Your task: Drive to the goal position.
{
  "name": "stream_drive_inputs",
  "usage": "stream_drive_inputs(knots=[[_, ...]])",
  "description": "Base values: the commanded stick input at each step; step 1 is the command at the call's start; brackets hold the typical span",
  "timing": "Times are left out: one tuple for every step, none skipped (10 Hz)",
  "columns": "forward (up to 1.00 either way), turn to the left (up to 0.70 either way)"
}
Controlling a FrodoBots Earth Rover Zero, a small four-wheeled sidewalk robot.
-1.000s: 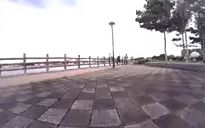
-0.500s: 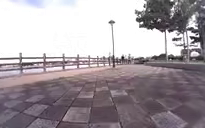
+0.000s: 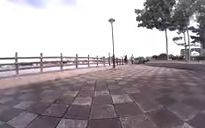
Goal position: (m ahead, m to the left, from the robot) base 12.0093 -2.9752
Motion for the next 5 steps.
stream_drive_inputs(knots=[[0.7,0.01],[0.7,0.01],[0.7,0.01],[0.7,0.01],[0.7,0.01]])
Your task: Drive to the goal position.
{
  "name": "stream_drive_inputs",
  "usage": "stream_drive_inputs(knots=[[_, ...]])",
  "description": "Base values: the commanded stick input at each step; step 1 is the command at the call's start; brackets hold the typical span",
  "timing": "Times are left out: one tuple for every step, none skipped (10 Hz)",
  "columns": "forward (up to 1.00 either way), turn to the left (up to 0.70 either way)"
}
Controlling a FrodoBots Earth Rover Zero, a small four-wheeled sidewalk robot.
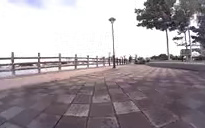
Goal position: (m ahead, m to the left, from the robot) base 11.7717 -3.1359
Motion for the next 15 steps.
stream_drive_inputs(knots=[[0.7,0.01],[0.7,0.01],[0.7,0.01],[0.7,0.02],[0.7,0.02],[0.7,0.02],[0.7,0.02],[0.7,0.02],[0.7,0.02],[0.7,0.02],[0.7,0.02],[0.7,0.02],[0.7,0.02],[0.7,0.02],[0.7,0.02]])
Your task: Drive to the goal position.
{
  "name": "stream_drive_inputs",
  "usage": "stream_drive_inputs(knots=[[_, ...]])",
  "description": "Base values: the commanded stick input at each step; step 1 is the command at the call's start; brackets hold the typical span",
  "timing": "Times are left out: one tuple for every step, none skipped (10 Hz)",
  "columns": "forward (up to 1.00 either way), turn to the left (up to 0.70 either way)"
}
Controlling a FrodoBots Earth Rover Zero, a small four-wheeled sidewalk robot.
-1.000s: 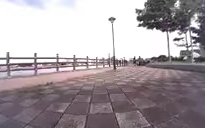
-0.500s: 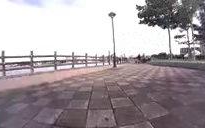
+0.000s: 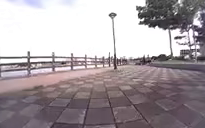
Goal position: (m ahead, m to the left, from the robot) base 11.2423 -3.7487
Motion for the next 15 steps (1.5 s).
stream_drive_inputs(knots=[[0.7,0.02],[0.7,0.02],[0.7,0.02],[0.7,0.02],[0.7,0.02],[0.7,0.02],[0.7,0.02],[0.7,0.15],[0.7,0.31],[0.7,0.33],[0.7,0.14],[0.7,0.02],[0.7,0.02],[0.7,0.02],[0.7,0.02]])
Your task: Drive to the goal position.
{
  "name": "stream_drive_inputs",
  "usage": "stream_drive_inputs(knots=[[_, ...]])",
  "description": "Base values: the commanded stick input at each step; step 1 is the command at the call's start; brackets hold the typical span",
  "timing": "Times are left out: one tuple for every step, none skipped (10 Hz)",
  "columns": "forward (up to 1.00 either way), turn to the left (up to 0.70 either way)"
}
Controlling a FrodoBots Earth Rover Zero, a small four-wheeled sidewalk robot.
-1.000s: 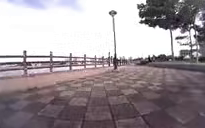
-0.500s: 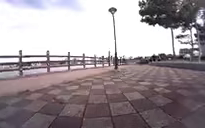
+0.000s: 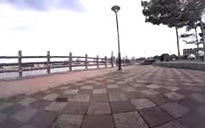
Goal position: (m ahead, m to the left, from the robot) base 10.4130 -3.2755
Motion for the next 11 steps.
stream_drive_inputs(knots=[[0.7,0.02],[0.7,0.02],[0.7,0.02],[0.7,0.02],[0.7,0.02],[0.7,0.02],[0.7,0.02],[0.7,0.02],[0.7,0.02],[0.7,0.02],[0.7,0.02]])
